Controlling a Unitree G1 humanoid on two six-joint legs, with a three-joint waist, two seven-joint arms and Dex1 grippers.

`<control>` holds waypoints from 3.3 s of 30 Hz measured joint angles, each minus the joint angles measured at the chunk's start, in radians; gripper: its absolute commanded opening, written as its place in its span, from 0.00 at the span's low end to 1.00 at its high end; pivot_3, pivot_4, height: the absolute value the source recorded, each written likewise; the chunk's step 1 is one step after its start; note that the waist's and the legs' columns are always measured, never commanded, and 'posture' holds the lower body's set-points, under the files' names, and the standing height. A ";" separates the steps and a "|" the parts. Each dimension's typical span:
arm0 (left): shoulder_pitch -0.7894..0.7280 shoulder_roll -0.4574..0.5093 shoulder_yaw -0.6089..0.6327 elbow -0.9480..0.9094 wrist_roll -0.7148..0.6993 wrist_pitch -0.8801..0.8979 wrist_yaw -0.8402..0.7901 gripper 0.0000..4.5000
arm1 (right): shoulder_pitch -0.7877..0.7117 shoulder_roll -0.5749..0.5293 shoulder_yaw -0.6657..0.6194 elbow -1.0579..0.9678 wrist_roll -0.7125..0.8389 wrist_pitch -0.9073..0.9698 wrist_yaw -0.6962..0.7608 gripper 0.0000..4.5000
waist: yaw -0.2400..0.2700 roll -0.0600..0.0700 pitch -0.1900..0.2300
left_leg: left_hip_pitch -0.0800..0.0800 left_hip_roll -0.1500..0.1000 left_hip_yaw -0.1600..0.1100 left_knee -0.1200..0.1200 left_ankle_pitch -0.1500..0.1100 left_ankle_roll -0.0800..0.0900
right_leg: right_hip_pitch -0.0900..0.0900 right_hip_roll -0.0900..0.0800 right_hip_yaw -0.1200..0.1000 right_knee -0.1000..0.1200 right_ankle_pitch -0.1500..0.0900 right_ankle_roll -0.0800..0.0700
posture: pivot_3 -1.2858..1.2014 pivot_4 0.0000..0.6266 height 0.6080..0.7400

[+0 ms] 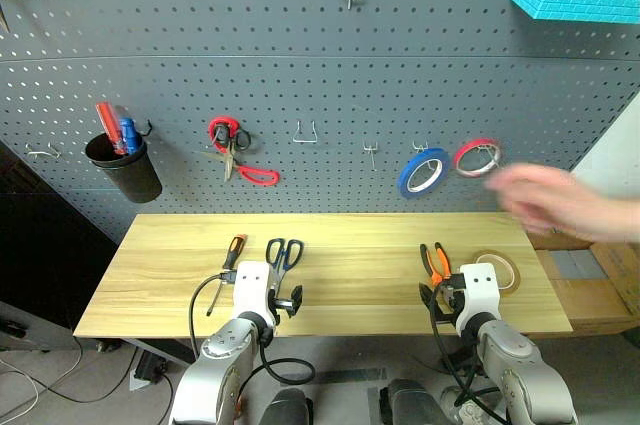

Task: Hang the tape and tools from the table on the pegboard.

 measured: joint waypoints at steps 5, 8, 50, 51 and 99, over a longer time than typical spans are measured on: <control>0.000 0.000 0.000 0.000 0.008 -0.003 0.002 0.99 | -0.001 -0.001 0.000 0.000 0.000 0.000 0.000 1.00 | 0.000 0.000 0.000 | 0.000 0.000 0.000 0.000 0.000 0.000 | 0.000 0.000 0.000 0.000 0.000 0.000 | 0.51 0.15 1.00; 0.000 -0.002 0.001 0.002 0.009 -0.009 0.002 0.99 | -0.004 -0.001 0.000 0.000 0.000 0.000 0.000 1.00 | 0.000 0.000 0.000 | 0.000 0.000 0.000 0.000 0.000 0.000 | 0.000 0.000 0.000 0.000 0.000 0.000 | 0.51 0.15 1.00; -0.683 0.049 -0.507 0.504 0.139 -0.584 -0.657 0.99 | -0.372 -0.327 -0.091 0.524 -0.004 -0.103 0.249 1.00 | -0.010 -0.004 0.161 | -0.018 -0.001 0.006 0.006 -0.004 0.009 | -0.017 -0.001 0.005 0.005 0.004 -0.001 | 0.50 0.57 1.00; -0.703 0.030 -0.506 0.530 0.142 -0.594 -0.657 0.99 | -0.387 -0.331 -0.091 0.557 -0.006 -0.115 0.254 1.00 | -0.010 -0.004 0.168 | -0.020 -0.001 0.005 0.008 -0.004 0.009 | -0.018 -0.002 0.005 0.004 0.004 0.000 | 0.50 0.58 1.00; -0.357 0.068 -0.140 -0.094 -0.015 -0.254 -0.440 1.00 | -0.030 -0.368 0.091 -0.063 -0.483 -0.751 0.059 0.03 | -0.022 0.003 0.084 | -0.022 -0.002 0.008 0.020 -0.001 0.002 | -0.016 -0.002 0.007 0.002 0.009 0.008 | 0.49 0.18 1.00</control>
